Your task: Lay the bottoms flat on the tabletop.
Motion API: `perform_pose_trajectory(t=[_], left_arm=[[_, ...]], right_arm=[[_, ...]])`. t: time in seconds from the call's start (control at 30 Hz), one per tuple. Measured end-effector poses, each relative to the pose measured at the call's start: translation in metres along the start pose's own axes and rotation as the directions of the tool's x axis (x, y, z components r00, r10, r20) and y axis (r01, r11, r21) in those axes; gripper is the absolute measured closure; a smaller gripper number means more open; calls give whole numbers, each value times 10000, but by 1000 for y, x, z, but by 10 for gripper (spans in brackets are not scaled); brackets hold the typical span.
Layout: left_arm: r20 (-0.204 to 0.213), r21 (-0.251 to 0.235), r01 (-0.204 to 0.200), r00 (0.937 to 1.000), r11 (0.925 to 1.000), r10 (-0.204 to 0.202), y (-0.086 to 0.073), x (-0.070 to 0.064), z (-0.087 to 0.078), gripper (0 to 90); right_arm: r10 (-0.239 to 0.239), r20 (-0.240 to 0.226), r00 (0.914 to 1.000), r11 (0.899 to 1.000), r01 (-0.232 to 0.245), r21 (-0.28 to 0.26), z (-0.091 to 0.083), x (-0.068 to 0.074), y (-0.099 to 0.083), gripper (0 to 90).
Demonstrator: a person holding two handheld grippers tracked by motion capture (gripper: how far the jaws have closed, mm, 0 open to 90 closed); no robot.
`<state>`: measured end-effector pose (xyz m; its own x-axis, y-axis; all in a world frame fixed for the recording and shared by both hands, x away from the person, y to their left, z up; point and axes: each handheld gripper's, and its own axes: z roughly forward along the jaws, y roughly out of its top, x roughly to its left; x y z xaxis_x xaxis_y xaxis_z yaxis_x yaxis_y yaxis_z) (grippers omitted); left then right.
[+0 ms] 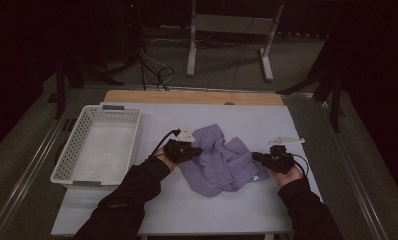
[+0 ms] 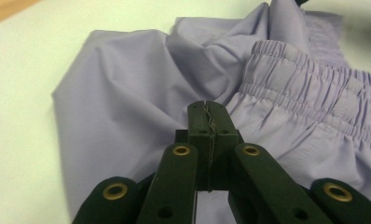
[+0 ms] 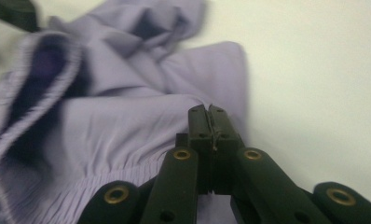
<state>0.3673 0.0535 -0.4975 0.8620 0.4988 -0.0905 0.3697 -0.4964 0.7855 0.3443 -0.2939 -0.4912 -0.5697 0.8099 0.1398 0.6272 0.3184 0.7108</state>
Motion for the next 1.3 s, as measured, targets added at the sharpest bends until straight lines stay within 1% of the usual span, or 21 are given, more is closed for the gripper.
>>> perform_pose_trajectory(t=[0.03,0.07,0.13,0.17,0.23,0.33,0.53,0.63,0.7,0.73,0.8,0.87,0.93,1.0,1.07,1.13,1.17,1.2,1.23,1.27,1.3], left_arm=[[141,-180,-44,9999,9998,46,0,-1,-1,889],[121,-223,-106,9999,9997,108,0,-2,-2,793],[432,-394,-253,9987,9989,270,0,-3,-4,593],[500,-394,-262,9984,9989,281,1,-4,-4,554],[722,-313,-369,9966,9988,391,2,-6,-1,452],[858,-227,-563,9946,9982,580,5,-10,6,407],[1555,26,-873,9841,9962,858,11,-14,26,374],[2085,398,-927,9745,9949,824,11,-15,35,391],[2474,654,-1130,9644,9914,936,10,-18,40,488],[2538,664,-1342,9606,9887,1133,9,-20,41,533],[2648,742,-1583,9550,9846,1336,9,-24,40,725],[2568,720,-1579,9570,9848,1347,9,-25,38,890],[2556,398,-1326,9595,9904,1182,11,-23,33,900],[2255,5,-849,9707,9964,826,15,-17,24,900],[1635,-153,-655,9843,9977,671,18,-10,17,900],[1015,-331,-217,9945,9992,250,20,-1,10,900],[1015,-331,-217,9945,9992,250,20,-1,10,900],[280,-395,122,9995,9991,-111,22,7,4,900],[280,-395,122,9995,9991,-111,22,7,4,900],[-216,-543,681,9974,9962,-693,21,16,-1,900],[-216,-543,681,9974,9962,-693,21,16,-1,900]], right_arm=[[73,37,10000,10000,-73,28,0,-2,0,831],[153,-36,9999,9999,-153,-13,-1,-2,0,768],[288,-461,9985,9992,-300,-256,-6,-2,-1,644],[324,-721,9969,9992,-339,-199,-9,-1,0,605],[101,-782,9969,9994,-127,-331,-15,2,-1,557],[73,-925,9957,9993,-105,-346,-21,6,-5,521],[62,-817,9966,9997,-82,-246,-20,7,-17,493],[-6,-795,9968,9995,-18,-305,-19,6,-18,455],[-69,-776,9970,9997,51,-222,-18,7,-18,424],[-110,-725,9973,9997,94,-218,-17,8,-18,413],[-226,-680,9974,9995,211,-224,-18,8,-19,413],[-265,-625,9977,9993,249,-269,-19,8,-19,411],[-228,-512,9984,9993,212,-306,-20,7,-18,411],[-244,-454,9987,9990,227,-385,-23,6,-17,411],[-214,-423,9989,9988,195,-450,-25,5,-16,412],[-187,-363,9992,9985,168,-514,-26,4,-15,414],[-187,-363,9992,9985,168,-514,-26,4,-15,414],[-250,-460,9986,9981,224,-570,-27,3,-15,418],[-250,-460,9986,9981,224,-570,-27,3,-15,418],[-309,-480,9984,9980,282,-566,-26,5,-14,421],[-399,-529,9978,9978,370,-551,-26,4,-14,421]])
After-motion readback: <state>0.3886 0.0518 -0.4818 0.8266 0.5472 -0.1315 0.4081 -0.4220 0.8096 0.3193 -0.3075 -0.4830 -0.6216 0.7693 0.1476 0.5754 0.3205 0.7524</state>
